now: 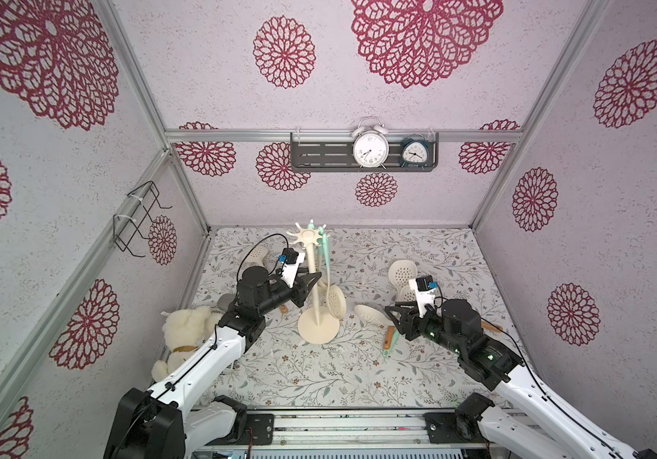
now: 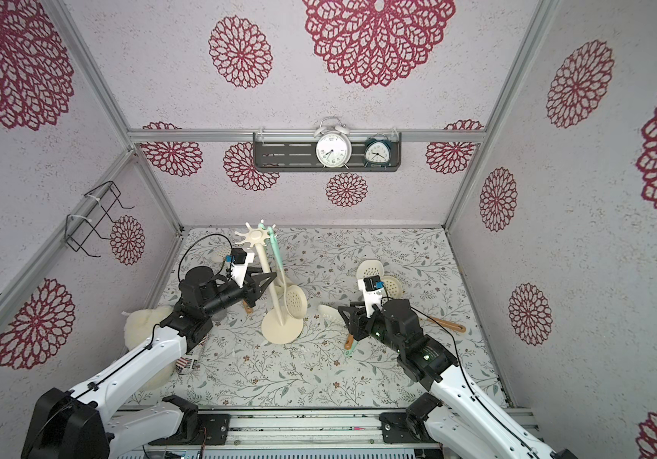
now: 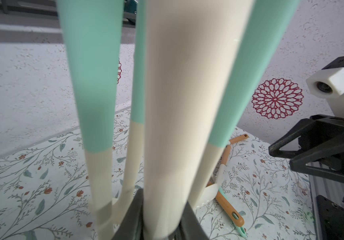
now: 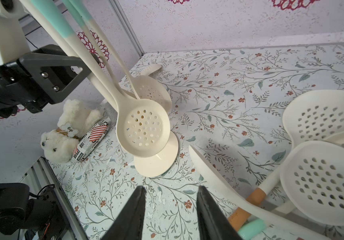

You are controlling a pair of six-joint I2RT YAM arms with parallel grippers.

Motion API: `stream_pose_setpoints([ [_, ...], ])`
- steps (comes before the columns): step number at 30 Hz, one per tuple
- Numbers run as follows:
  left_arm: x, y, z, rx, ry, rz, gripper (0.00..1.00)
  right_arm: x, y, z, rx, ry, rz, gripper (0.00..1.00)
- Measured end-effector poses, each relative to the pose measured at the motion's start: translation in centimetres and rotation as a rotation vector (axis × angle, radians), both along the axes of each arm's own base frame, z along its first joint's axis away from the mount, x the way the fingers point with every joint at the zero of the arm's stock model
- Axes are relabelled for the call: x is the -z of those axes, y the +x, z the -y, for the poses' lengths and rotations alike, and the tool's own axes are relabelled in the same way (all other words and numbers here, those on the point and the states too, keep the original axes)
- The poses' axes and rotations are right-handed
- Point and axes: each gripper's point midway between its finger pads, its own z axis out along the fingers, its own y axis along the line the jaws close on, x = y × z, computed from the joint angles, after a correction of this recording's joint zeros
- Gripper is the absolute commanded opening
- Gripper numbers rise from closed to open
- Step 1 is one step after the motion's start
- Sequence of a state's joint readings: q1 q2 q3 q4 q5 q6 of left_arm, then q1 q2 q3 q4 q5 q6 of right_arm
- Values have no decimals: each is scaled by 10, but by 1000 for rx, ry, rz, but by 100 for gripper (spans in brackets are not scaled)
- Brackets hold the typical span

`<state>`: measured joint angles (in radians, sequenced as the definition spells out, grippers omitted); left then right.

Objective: Hang the skimmer on the kitchen utensil rack
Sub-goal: Adjust the rack at the center of the board.

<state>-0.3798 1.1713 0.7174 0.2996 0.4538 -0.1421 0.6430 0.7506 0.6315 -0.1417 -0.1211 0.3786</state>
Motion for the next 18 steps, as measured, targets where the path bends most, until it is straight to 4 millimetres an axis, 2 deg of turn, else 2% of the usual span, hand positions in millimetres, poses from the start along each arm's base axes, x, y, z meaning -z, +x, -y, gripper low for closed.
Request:
stream_pose_setpoints([
  [9, -3, 37, 16, -4, -3, 0, 0, 11, 8, 16, 95, -37, -25, 48],
  [15, -4, 48, 23, 6, -32, 16, 0, 12, 10, 25, 141, -45, -27, 49],
  [18, -5, 52, 26, 8, -36, 15, 0, 20, 9, 29, 153, -51, -41, 50],
])
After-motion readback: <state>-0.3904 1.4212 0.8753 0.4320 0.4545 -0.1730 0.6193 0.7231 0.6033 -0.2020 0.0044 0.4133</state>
